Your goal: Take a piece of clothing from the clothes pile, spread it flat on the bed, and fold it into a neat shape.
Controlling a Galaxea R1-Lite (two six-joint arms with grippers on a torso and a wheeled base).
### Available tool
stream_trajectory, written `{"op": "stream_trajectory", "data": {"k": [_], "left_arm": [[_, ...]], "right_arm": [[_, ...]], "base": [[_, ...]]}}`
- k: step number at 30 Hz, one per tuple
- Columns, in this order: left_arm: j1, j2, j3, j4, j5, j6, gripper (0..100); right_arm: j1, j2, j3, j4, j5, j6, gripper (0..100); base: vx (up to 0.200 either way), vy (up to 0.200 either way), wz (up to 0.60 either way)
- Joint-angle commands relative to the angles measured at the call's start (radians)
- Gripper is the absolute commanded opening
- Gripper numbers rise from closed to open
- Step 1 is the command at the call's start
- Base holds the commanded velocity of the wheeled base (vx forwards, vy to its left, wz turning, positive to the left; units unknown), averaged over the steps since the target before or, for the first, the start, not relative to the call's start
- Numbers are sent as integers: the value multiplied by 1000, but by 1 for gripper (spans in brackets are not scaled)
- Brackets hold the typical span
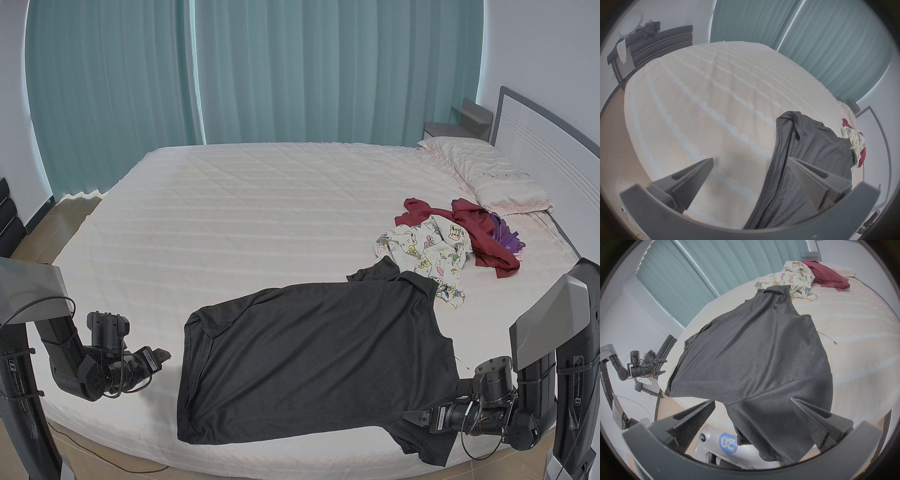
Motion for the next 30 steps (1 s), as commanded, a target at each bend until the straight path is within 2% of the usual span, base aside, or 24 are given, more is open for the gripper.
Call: {"op": "stream_trajectory", "data": {"k": [1, 4, 10, 22, 28, 30], "left_arm": [[-3, 2, -4, 1, 1, -3, 100], [-3, 5, -4, -1, 1, -1, 100], [-3, 7, -6, -1, 1, -1, 100], [-7, -2, 0, -8, 4, -9, 100], [-13, -1, 2, -8, 3, -9, 100], [-14, -1, 2, -10, 4, -9, 100]], "right_arm": [[0, -2, 0, -10, 0, 0, 100], [0, -2, 0, -10, 1, 0, 100], [2, -3, 0, -10, 1, 2, 100], [3, -2, -5, -10, 1, 2, 100], [5, -3, -5, -10, 1, 2, 100], [5, -3, -6, -10, 1, 2, 100]], "base": [[0, 0, 0], [0, 0, 0], [0, 200, 0], [0, 0, 0], [200, 0, 0], [0, 0, 0]]}}
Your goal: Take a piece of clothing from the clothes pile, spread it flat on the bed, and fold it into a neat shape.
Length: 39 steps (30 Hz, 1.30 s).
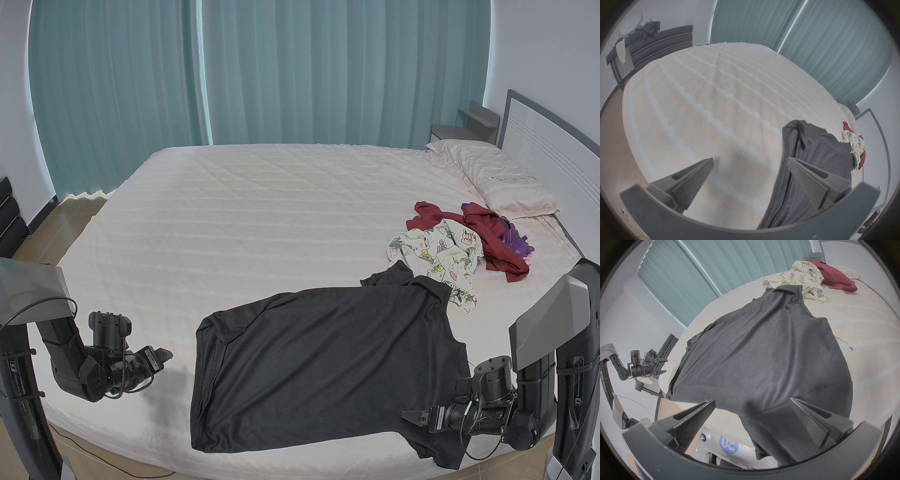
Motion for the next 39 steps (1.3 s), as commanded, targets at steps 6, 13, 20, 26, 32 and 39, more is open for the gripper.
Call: {"op": "stream_trajectory", "data": {"k": [6, 13, 20, 26, 32, 39], "left_arm": [[-5, -1, -7, -54, 12, -13, 100], [-36, -2, -59, -61, 11, -54, 100], [-154, 13, -290, 154, 3, -168, 100], [-192, 56, -447, 306, 5, -264, 100], [-263, 180, -543, 338, 41, -263, 100], [-300, 211, -576, 344, 61, -252, 100]], "right_arm": [[-1, -18, -17, -11, -1, 10, 100], [3, -29, -27, -11, -2, 11, 100], [5, -29, -29, -11, -2, 14, 100], [5, -30, -29, -11, -1, 14, 100], [5, -32, -29, -11, -1, 28, 100], [5, -29, -27, -11, -1, 30, 100]], "base": [[0, 0, 0], [0, 0, 0], [0, 0, 0], [0, 0, 0], [0, 0, 0], [0, 0, 0]]}}
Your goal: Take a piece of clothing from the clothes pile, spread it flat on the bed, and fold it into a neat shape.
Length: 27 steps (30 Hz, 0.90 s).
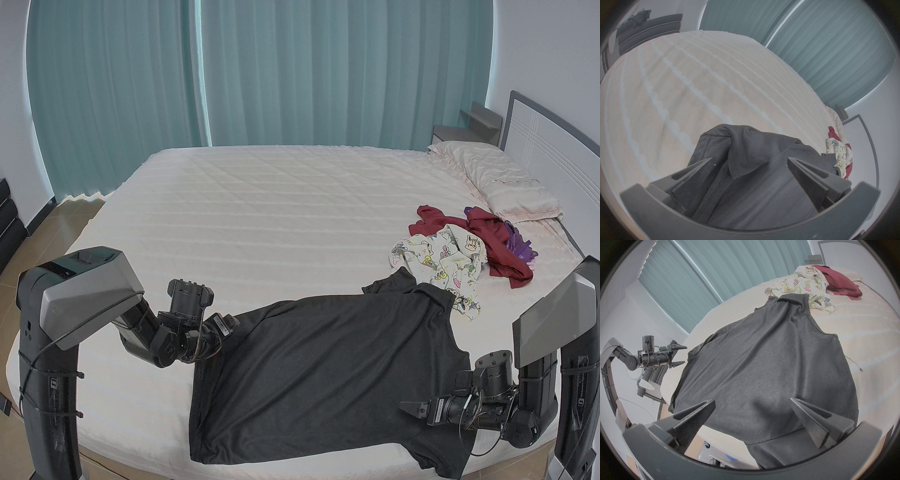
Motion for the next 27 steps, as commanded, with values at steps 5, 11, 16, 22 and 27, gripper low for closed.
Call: {"op": "stream_trajectory", "data": {"k": [5, 11, 16, 22, 27], "left_arm": [[-29, 75, -28, 0, 39, 41, 100], [-32, 92, -53, 3, 44, 47, 100], [-35, 112, -103, 4, 56, 47, 0], [-4, 103, -113, -2, 108, 47, 0], [44, 73, -179, 3, 108, 45, 0]], "right_arm": [[2, 4, -1, -10, 2, 0, 100], [0, 4, -1, -10, 2, 0, 100], [0, 4, 1, -10, 2, 0, 100], [-4, 4, 1, -10, 2, 6, 100], [-3, 2, -1, -10, 2, 6, 100]], "base": [[0, 0, 0], [0, 0, 0], [0, 0, 0], [0, 0, 0], [0, 0, 0]]}}
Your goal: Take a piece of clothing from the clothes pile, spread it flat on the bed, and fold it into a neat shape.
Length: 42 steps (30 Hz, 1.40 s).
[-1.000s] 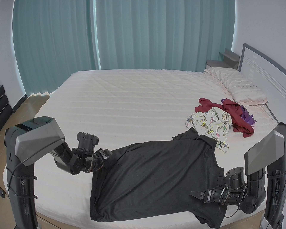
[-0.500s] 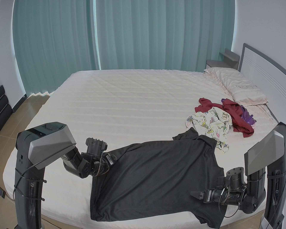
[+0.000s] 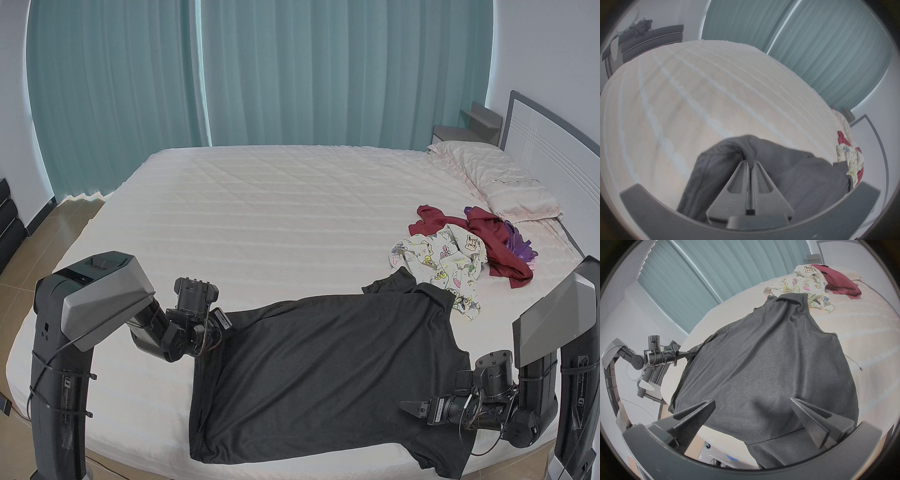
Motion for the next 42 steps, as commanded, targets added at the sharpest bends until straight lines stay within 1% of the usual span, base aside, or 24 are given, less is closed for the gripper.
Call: {"op": "stream_trajectory", "data": {"k": [1, 4, 7, 8, 9, 12, 14, 15, 17, 19, 22, 27, 31, 32, 35, 40, 41, 42], "left_arm": [[50, -23, -82, 5, 1, -2, 0], [81, -15, -145, 11, 1, 0, 0], [106, -5, -225, 57, 0, 0, 0], [106, -5, -225, 57, 0, 0, 0], [122, 17, -297, 113, -2, -2, 0], [142, 69, -398, 194, 0, -2, 0], [155, 104, -455, 229, 0, -2, 0], [155, 104, -455, 229, 0, -2, 0], [164, 155, -527, 269, 0, 0, 0], [167, 186, -567, 297, 0, 4, 0], [170, 233, -624, 341, 1, 35, 0], [179, 276, -684, 358, 5, 43, 0], [184, 290, -743, 410, 8, 44, 0], [185, 290, -753, 424, 8, 44, 100], [185, 296, -774, 456, 8, 40, 100], [185, 290, -769, 459, 8, 38, 100], [187, 281, -757, 461, 8, 33, 100], [188, 278, -754, 461, 8, 33, 100]], "right_arm": [[1, 1, -1, -10, 0, 0, 100], [1, 4, -1, -10, 0, 0, 100], [1, 5, -1, -10, 0, 0, 100], [1, 5, -1, -10, 0, 0, 100], [1, 7, -1, -10, 0, 0, 100], [-1, 10, -1, -10, 0, 2, 100], [-2, 14, -3, -10, 0, 2, 100], [-2, 14, -3, -10, 0, 2, 100], [-2, 14, -4, -10, -1, 2, 100], [-4, 16, -9, -10, -1, 2, 100], [-5, 16, -15, -10, -1, 6, 100], [-19, 14, -32, -10, -7, 23, 100], [-39, -1, -68, -10, -9, 55, 100], [-47, -7, -81, -10, -10, 65, 100], [-82, -39, -128, -10, -21, 98, 100], [-150, -53, -217, 7, -23, 95, 100], [-183, -58, -273, 28, -21, 95, 100], [-190, -56, -283, 36, -21, 94, 100]], "base": [[0, 0, 0], [0, 0, 0], [0, 0, 0], [0, 0, 0], [0, 0, 0], [0, 0, 0], [0, 0, 0], [0, 0, 0], [0, 0, 0], [0, 0, 0], [0, 0, 0], [0, 0, 0], [0, 0, 0], [0, 0, 0], [0, 0, 0], [0, 0, 0], [0, 0, 0], [0, 0, 0]]}}
